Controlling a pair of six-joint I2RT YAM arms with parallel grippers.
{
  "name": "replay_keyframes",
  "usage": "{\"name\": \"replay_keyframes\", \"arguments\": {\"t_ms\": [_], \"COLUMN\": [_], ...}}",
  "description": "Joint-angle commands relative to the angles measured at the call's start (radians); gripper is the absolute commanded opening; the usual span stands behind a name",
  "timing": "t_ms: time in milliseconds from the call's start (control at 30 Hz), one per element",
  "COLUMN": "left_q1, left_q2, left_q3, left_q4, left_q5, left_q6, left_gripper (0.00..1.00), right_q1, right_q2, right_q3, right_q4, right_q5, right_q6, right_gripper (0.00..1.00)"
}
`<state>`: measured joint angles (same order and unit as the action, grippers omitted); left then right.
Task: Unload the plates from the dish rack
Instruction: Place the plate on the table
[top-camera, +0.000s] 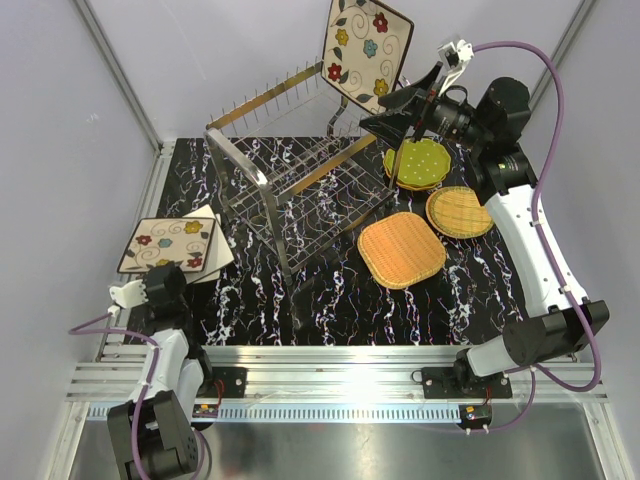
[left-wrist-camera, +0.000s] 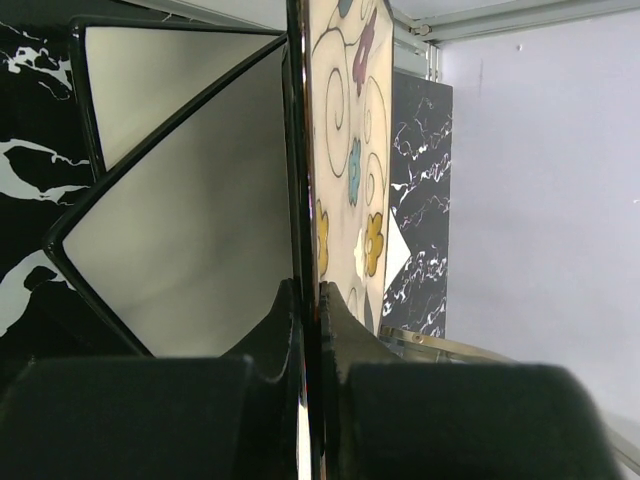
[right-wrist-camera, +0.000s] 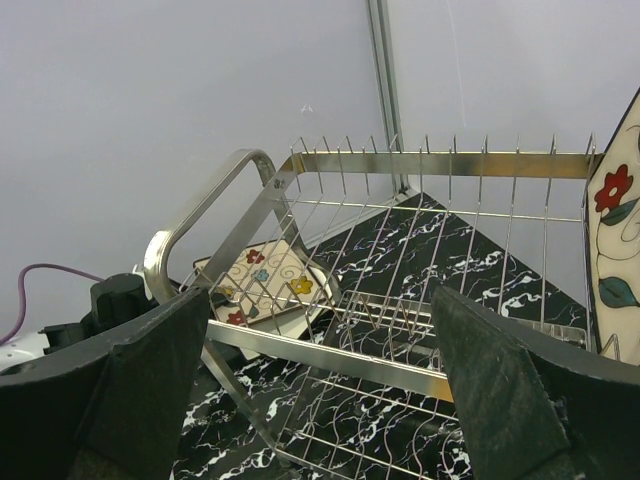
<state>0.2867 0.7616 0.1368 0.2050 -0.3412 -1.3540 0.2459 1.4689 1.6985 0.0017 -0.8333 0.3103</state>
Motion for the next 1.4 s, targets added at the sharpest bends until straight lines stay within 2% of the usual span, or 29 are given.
{"name": "replay_keyframes", "arguments": {"t_ms": [0, 533, 1133, 1367], "left_q1": [0.003, 0.006, 0.005, 0.005], "left_q2": [-0.021, -0.064, -0.088, -0.082], "left_q3": [0.026, -0.011, -0.032, -0.029], "left_q4": [0.292, 0.172, 0.065, 0.017], "left_q5": [-0.016, -0.004, 0.054, 0.070], "left_q6": [-0.040, -0.050, -0.027, -0.022], "left_gripper": [0.00, 0.24, 0.57, 0.64], "right_q1": [-0.008, -0.008, -0.008, -0.008], "right_q2": [-0.041, -0.047, -0.059, -0.061], "right_q3": [-0.007, -0.025, -0.046, -0.051], "right_q4": [0.006, 0.007, 0.020, 0.023], "right_q5": [-0.029, -0.027, -0.026, -0.026], "right_q6": [0.003, 0.001, 0.006, 0.007], "right_gripper": [1.00, 1.00, 1.00, 1.00]}}
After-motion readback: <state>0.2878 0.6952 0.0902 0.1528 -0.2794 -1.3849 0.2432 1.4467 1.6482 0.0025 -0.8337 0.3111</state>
